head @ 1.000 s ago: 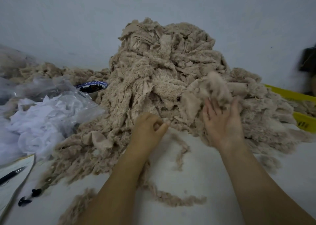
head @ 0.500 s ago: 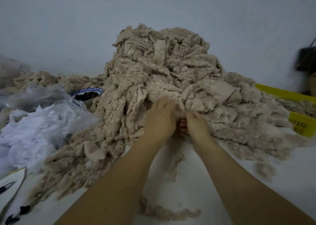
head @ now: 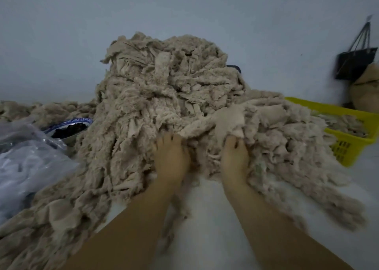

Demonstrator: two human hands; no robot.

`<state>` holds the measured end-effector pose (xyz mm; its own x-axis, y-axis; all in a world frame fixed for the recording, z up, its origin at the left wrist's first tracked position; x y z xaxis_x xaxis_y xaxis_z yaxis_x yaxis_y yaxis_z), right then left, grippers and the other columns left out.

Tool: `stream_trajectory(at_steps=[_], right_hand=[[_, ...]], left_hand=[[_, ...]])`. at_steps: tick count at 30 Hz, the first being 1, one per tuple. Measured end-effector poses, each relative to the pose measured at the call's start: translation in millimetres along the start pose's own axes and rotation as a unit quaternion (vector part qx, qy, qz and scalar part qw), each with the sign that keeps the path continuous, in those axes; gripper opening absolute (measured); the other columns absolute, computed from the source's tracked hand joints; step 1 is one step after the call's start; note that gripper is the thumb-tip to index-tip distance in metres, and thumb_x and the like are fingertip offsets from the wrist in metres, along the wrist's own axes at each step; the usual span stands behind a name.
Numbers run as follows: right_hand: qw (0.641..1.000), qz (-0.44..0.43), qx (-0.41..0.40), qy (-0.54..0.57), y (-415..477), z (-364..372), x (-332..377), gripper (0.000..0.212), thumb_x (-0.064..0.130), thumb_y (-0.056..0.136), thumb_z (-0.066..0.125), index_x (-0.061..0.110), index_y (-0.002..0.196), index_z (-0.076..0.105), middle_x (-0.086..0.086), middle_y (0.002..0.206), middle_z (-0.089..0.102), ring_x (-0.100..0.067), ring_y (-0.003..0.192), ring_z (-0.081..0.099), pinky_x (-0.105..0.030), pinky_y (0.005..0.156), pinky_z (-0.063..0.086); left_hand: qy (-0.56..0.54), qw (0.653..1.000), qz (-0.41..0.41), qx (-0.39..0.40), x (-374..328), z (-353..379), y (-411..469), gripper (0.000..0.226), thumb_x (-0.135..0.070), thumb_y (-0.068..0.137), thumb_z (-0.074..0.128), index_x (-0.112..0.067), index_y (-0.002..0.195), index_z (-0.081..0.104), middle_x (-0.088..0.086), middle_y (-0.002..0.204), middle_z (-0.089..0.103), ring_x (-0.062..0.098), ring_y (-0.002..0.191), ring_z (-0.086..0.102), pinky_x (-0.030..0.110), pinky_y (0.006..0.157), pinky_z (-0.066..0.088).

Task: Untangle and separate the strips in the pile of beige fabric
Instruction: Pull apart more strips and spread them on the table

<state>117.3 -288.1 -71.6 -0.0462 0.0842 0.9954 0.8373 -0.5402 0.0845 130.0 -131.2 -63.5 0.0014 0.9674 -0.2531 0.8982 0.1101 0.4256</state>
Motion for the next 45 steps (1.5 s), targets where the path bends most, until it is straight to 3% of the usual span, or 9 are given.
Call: stream_trajectory(at_steps=[2, 8, 15, 22, 26, 29, 37, 41, 45], right_hand=[[0.992, 0.01, 0.123, -0.025, -5.3, 25.8, 0.0, 0.033, 0.031, 0.1, 0.044, 0.018, 0.076, 0.062, -0.005, 0.079, 0.063, -0.013, 0.067, 0.054, -0.015, 0.057, 0.038], [0.948, 0.131, 0.288, -0.01, 40.2, 39.4, -12.0, 0.025, 0.023, 0.104, 0.042, 0.007, 0.105, 0.061, -0.014, 0.089, 0.066, -0.021, 0.069, 0.059, -0.028, 0.057, 0.051], [0.978, 0.137, 0.047, -0.152, 130.0, -42.2, 2.5, 0.044, 0.006, 0.107, 0.029, -0.009, 0.148, 0.024, -0.023, 0.16, 0.023, -0.032, 0.148, 0.024, -0.03, 0.117, 0.016], [0.983, 0.112, -0.087, 0.114, 78.8, -23.7, 2.4, 0.043, 0.022, 0.107, 0.035, 0.002, 0.144, 0.044, -0.017, 0.147, 0.048, -0.032, 0.13, 0.048, -0.024, 0.092, 0.036], [0.99, -0.06, -0.121, 0.036, 43.8, -22.3, 4.4, 0.014, 0.015, 0.099, 0.047, 0.005, 0.097, 0.057, -0.012, 0.113, 0.049, -0.024, 0.097, 0.046, -0.021, 0.078, 0.029], [0.994, -0.096, -0.031, 0.033, 35.9, -11.4, 3.5, 0.028, 0.02, 0.099, 0.045, 0.017, 0.072, 0.042, 0.0, 0.086, 0.048, -0.015, 0.076, 0.041, -0.023, 0.066, 0.031], [0.984, 0.002, 0.15, -0.1, 63.9, -20.6, -9.1, 0.031, 0.025, 0.102, 0.043, 0.016, 0.075, 0.056, 0.0, 0.075, 0.055, -0.018, 0.074, 0.05, -0.028, 0.067, 0.039], [0.955, -0.038, 0.128, -0.266, 85.2, -37.7, -15.9, 0.035, 0.021, 0.102, 0.043, -0.002, 0.094, 0.066, -0.017, 0.093, 0.063, -0.026, 0.089, 0.056, -0.029, 0.073, 0.037], [0.956, -0.077, 0.055, -0.278, 82.3, -46.0, -20.2, 0.027, 0.017, 0.098, 0.045, 0.0, 0.082, 0.058, -0.026, 0.092, 0.056, -0.03, 0.094, 0.051, -0.036, 0.08, 0.036]], left_hand=[[-0.025, 0.997, 0.073, -0.001, -26.5, 6.6, 5.3, 0.033, -0.021, 0.099, 0.045, -0.013, 0.13, 0.052, 0.011, 0.137, 0.044, 0.033, 0.126, 0.038, 0.04, 0.101, 0.03], [-0.11, 0.989, -0.016, 0.097, -31.5, 30.0, 12.7, 0.046, -0.024, 0.098, 0.048, -0.013, 0.142, 0.044, 0.016, 0.149, 0.036, 0.035, 0.132, 0.041, 0.043, 0.106, 0.036], [-0.158, 0.969, 0.015, 0.191, -72.3, 41.3, 24.4, 0.019, -0.019, 0.097, 0.051, -0.008, 0.108, 0.062, 0.017, 0.107, 0.065, 0.032, 0.089, 0.06, 0.037, 0.073, 0.052], [-0.086, 0.996, -0.016, -0.015, -84.2, 35.7, 28.3, 0.038, -0.027, 0.094, 0.053, -0.015, 0.13, 0.049, 0.012, 0.143, 0.038, 0.032, 0.129, 0.034, 0.043, 0.105, 0.03], [-0.166, 0.974, -0.062, 0.138, -87.1, 49.2, 24.0, 0.036, -0.019, 0.096, 0.051, -0.009, 0.13, 0.049, 0.017, 0.132, 0.049, 0.035, 0.113, 0.053, 0.045, 0.095, 0.048], [-0.3, 0.931, -0.026, 0.206, -100.4, 44.6, 19.6, 0.028, -0.006, 0.1, 0.048, -0.018, 0.076, 0.053, 0.004, 0.08, 0.056, 0.018, 0.078, 0.056, 0.034, 0.08, 0.048], [-0.375, 0.826, 0.021, 0.42, -87.1, 22.3, 2.2, 0.014, -0.004, 0.091, 0.055, -0.007, 0.088, 0.069, -0.004, 0.062, 0.063, 0.005, 0.051, 0.056, 0.017, 0.051, 0.046], [-0.285, 0.926, 0.09, 0.229, -77.1, 13.3, 10.9, 0.017, -0.011, 0.092, 0.053, -0.021, 0.083, 0.064, -0.005, 0.084, 0.061, 0.013, 0.078, 0.057, 0.024, 0.067, 0.05], [-0.071, 0.978, 0.14, 0.135, -64.5, 28.8, 20.1, 0.046, -0.027, 0.094, 0.051, -0.023, 0.14, 0.044, 0.001, 0.147, 0.037, 0.023, 0.135, 0.029, 0.037, 0.11, 0.024]])
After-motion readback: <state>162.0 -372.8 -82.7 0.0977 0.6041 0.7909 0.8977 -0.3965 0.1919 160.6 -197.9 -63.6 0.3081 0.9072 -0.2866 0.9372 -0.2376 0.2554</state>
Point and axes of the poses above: each hand's wrist, its own y-axis towards the middle knuckle, its own z-axis out of the palm, x = y × z, the point moved 3 cm from there along y, towards the middle knuckle
